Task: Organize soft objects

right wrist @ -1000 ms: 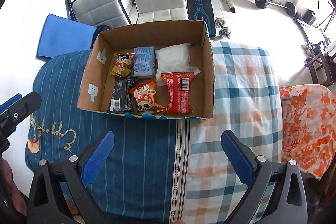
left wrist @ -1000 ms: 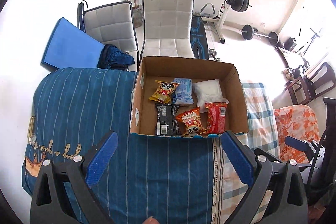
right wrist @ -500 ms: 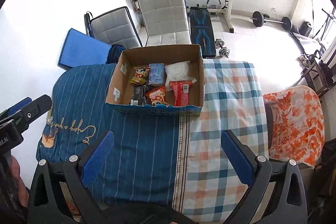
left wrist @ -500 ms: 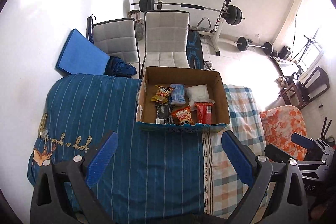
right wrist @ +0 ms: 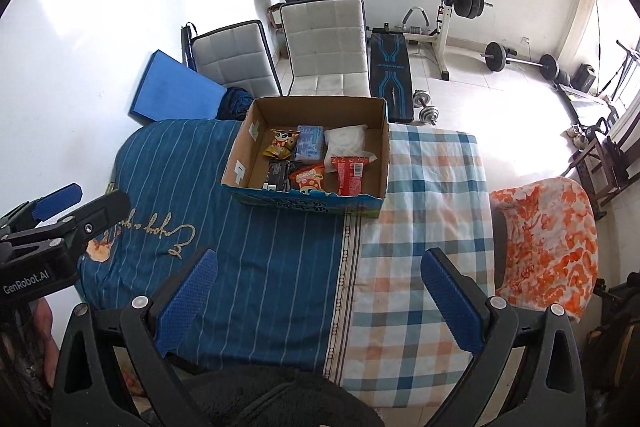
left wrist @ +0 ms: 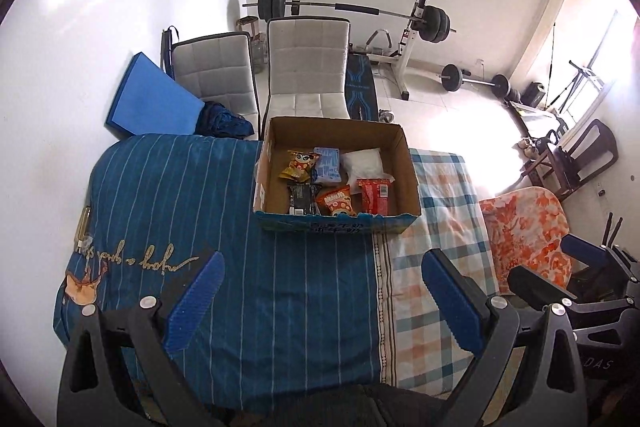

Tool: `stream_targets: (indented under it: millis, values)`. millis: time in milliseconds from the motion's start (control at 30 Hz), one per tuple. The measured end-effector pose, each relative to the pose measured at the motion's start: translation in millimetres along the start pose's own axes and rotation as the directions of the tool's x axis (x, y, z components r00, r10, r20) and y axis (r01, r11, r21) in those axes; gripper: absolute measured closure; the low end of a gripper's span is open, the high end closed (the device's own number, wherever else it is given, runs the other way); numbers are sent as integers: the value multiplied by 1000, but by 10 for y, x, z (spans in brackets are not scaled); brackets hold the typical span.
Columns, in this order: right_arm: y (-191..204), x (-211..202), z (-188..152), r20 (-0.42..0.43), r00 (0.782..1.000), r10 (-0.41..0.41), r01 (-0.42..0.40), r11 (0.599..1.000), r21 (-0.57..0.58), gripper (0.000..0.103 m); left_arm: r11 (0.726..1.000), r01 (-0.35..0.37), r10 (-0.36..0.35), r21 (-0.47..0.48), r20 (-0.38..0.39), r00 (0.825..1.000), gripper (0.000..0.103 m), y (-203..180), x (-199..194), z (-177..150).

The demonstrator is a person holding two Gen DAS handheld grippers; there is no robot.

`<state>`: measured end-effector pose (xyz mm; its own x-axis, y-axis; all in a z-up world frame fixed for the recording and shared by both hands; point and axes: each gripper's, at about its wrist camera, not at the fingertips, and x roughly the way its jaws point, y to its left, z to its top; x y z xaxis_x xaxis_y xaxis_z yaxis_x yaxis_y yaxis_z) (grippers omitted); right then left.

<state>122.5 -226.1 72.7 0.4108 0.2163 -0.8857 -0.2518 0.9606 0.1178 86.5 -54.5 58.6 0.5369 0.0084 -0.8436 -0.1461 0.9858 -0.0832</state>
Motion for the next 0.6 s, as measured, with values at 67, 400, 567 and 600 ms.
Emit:
stream_targets:
  millis: [67, 400, 567, 600]
  values:
    - [17, -60, 1, 13, 1000, -11, 11, 1000, -7, 0, 1000, -2, 2, 8, 0, 1000, 2, -27, -14, -14]
    - [-18, -316, 134, 126, 987, -104, 105, 994, 0, 0, 999, -31, 31, 8, 47, 998, 2, -20, -109, 27]
    - [-37, -346, 198, 145, 984, -103, 103, 995, 12, 0, 999, -52, 51, 8, 72, 996, 2, 1, -127, 70]
    - [-39, -346, 213, 148, 984, -102, 101, 995, 14, 0, 999, -54, 53, 7, 74, 996, 2, 12, -125, 80]
